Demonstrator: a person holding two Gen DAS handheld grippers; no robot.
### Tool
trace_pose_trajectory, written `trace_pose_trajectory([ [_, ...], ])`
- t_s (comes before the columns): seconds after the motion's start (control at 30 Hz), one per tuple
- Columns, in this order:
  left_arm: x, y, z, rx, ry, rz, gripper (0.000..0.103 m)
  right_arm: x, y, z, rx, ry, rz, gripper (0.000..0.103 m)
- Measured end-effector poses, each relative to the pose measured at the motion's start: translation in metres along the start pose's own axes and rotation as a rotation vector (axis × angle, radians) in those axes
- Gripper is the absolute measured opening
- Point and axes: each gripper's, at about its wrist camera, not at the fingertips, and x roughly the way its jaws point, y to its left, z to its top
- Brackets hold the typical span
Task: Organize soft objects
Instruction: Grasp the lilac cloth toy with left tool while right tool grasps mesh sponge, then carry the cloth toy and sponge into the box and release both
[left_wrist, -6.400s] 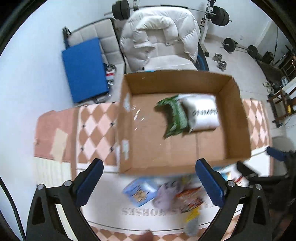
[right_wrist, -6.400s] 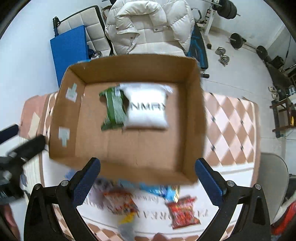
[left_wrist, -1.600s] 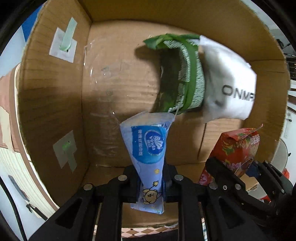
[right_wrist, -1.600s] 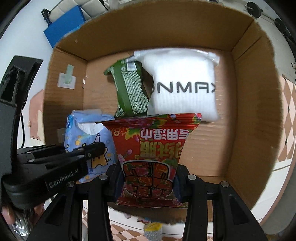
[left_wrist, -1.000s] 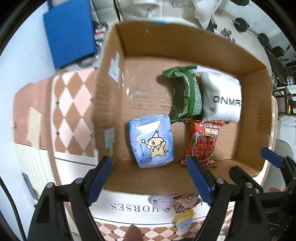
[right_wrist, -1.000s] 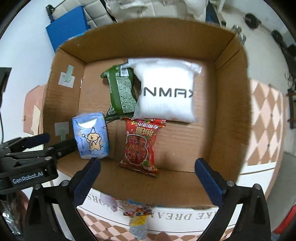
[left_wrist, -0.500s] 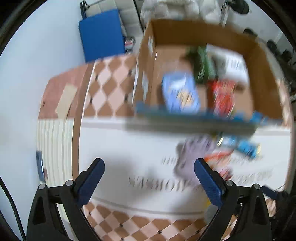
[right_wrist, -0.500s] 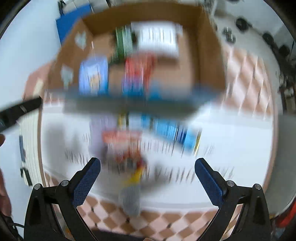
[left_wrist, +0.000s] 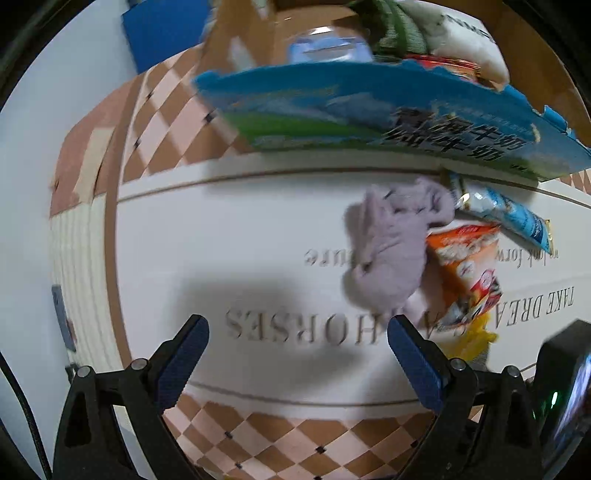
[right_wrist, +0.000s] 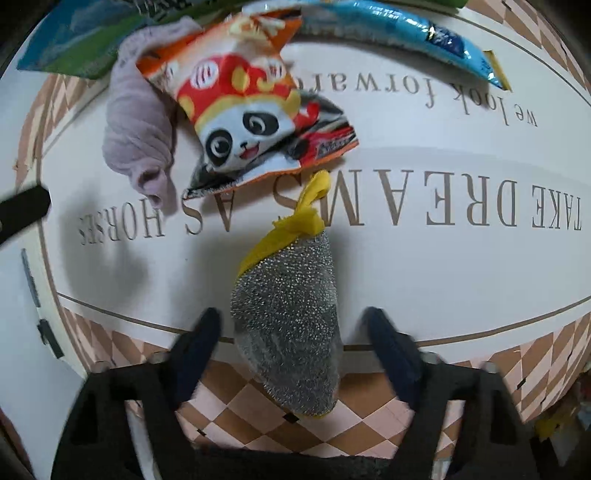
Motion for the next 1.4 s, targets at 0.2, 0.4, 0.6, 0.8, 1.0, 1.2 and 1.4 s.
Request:
trace_pose_trajectory([
  [0.2, 0.023, -0.028, 0.03, 0.057, 0.052, -0.042, 0.099, -0.013, -0.026, 0.005, 0.046, -0.025, -0.038, 0.055],
  [0.4, 0.047, -0.039, 0.046, 0.065, 0.088, -0.069, 0.079, -0.022, -0.055, 0.009, 0.098, -0.035, -0.04, 0.055],
  [0.6, 0.059, -0.034, 0.03, 0.06, 0.112, -0.072, 0.036, -0.034, -0.066, 0.013, 0.102, -0.04, -0.028, 0.055],
  [0.8, 0.049, -0.017, -0.02, -0.003, 0.116, -0.103, 0.035, -0.056, -0.065, 0.015, 0.078, -0.058, 0.011, 0.053],
  [1.0, -0.018, -0.005, -0.049, -0.037, 0.027, -0.205, 0.035, -0.119, -0.058, 0.007, 0.024, -0.127, 0.101, 0.052],
  [1.2, -0.117, 0.003, 0.009, -0.012, -0.119, -0.289, 0.035, -0.222, -0.048, 0.035, -0.035, -0.279, 0.186, 0.052],
  [1.4, -0.134, 0.019, 0.115, -0.007, -0.142, -0.204, 0.035, -0.28, -0.032, 0.107, -0.048, -0.38, 0.131, 0.052],
])
